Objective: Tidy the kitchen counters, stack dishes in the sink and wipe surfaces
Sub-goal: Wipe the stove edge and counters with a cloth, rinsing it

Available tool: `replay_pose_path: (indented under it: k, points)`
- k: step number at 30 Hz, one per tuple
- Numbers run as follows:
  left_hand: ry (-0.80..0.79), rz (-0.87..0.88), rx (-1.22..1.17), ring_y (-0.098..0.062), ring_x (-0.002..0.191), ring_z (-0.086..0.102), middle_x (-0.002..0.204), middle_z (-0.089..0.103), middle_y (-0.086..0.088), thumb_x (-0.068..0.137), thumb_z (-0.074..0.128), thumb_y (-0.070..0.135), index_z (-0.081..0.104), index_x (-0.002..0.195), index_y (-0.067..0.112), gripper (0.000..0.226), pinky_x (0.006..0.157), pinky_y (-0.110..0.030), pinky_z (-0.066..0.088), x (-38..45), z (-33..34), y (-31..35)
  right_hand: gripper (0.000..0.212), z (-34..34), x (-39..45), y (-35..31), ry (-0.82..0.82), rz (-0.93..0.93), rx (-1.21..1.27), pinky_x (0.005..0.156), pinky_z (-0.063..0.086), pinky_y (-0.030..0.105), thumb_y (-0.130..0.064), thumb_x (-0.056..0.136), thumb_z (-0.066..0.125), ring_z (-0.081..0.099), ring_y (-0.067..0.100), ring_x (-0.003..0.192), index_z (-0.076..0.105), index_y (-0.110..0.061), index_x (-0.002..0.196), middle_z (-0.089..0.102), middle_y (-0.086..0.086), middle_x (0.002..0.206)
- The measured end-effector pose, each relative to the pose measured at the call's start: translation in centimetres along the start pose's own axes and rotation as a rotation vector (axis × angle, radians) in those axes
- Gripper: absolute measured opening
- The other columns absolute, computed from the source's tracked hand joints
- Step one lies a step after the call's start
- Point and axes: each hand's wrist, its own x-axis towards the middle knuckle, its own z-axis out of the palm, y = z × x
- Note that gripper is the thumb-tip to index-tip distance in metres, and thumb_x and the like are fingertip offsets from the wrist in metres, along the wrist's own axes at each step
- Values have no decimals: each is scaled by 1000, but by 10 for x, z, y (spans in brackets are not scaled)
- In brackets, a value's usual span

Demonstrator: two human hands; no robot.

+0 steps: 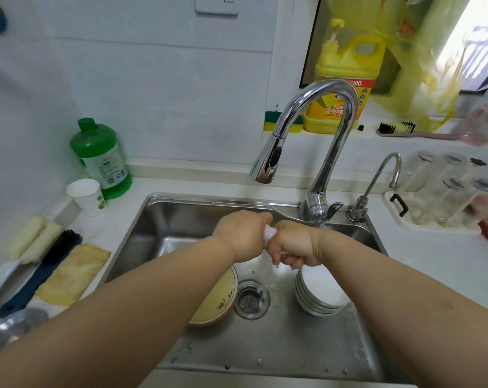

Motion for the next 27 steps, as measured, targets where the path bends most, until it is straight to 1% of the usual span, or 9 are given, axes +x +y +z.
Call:
replay_pose_path:
  k: [7, 10, 12, 14, 16, 18, 21, 24, 27]
  points:
    - [-2, 63, 119, -28, 86, 59, 94, 65, -4, 83, 58, 21, 42, 99, 22, 23, 61, -31, 37, -2, 1, -2, 34, 1, 1, 8, -199, 142, 213, 31, 14, 11, 3, 80, 37, 20, 5, 30, 26, -18, 56, 29, -4, 40]
    - [32, 54, 175, -30, 90, 61, 99, 65, -6, 85, 58, 23, 43, 112, 18, 32, 62, -32, 37, 0, 2, -1, 32, 1, 5, 9, -220, 135, 231, 31, 15, 11, 2, 83, 41, 21, 3, 30, 31, -16, 58, 34, -4, 42]
    - [61, 0, 175, -31, 91, 61, 101, 65, -7, 85, 59, 22, 41, 115, 16, 35, 63, -32, 38, 2, 2, -3, 23, 0, 8, 6, -173, 68, 225, 33, 22, 12, 0, 85, 53, 29, 5, 37, 45, -12, 66, 44, 2, 53]
    - [64, -57, 114, -31, 94, 60, 105, 63, -8, 83, 62, 20, 42, 111, 14, 35, 65, -33, 38, 4, 2, -7, 10, -2, 9, 3, -140, 3, 247, 43, 40, 17, 0, 85, 60, 42, 10, 55, 56, -9, 85, 54, 8, 74]
    - [12, -66, -73, -27, 94, 58, 109, 59, -8, 81, 67, 19, 47, 110, 12, 36, 67, -29, 38, 5, 2, -13, 21, -8, 7, 2, -100, -41, 308, 56, 46, 23, 9, 84, 57, 46, 14, 66, 57, -8, 96, 55, 10, 82]
    - [-25, -68, -332, -20, 90, 54, 108, 57, -4, 78, 73, 21, 51, 112, 11, 41, 69, -24, 37, 6, 1, -17, 30, -13, 3, 3, -17, -74, 321, 63, 48, 28, 16, 81, 54, 51, 15, 67, 59, -8, 98, 59, 9, 81]
    - [-4, -42, -638, -13, 91, 54, 108, 61, 0, 77, 77, 21, 56, 120, 15, 48, 72, -19, 43, 6, -5, -16, 36, -17, -2, 8, 195, -129, 266, 85, 54, 42, 13, 73, 69, 62, 23, 81, 62, -9, 102, 67, 12, 93]
    - [-30, -122, -928, -10, 80, 55, 92, 62, 6, 80, 74, 21, 59, 116, 17, 39, 67, -19, 46, 3, -9, -15, 42, -18, -8, 10, 401, -204, -7, 80, 58, 39, -14, 67, 85, 65, 24, 82, 62, -15, 102, 66, 6, 95]
    - [-88, -309, -1208, -9, 84, 62, 104, 67, 0, 87, 66, 32, 57, 119, 19, 36, 67, -22, 49, 4, -11, -13, 57, -18, -19, 2, 586, -222, -325, 69, 56, 34, -39, 62, 86, 64, 20, 77, 52, -15, 101, 61, -1, 88]
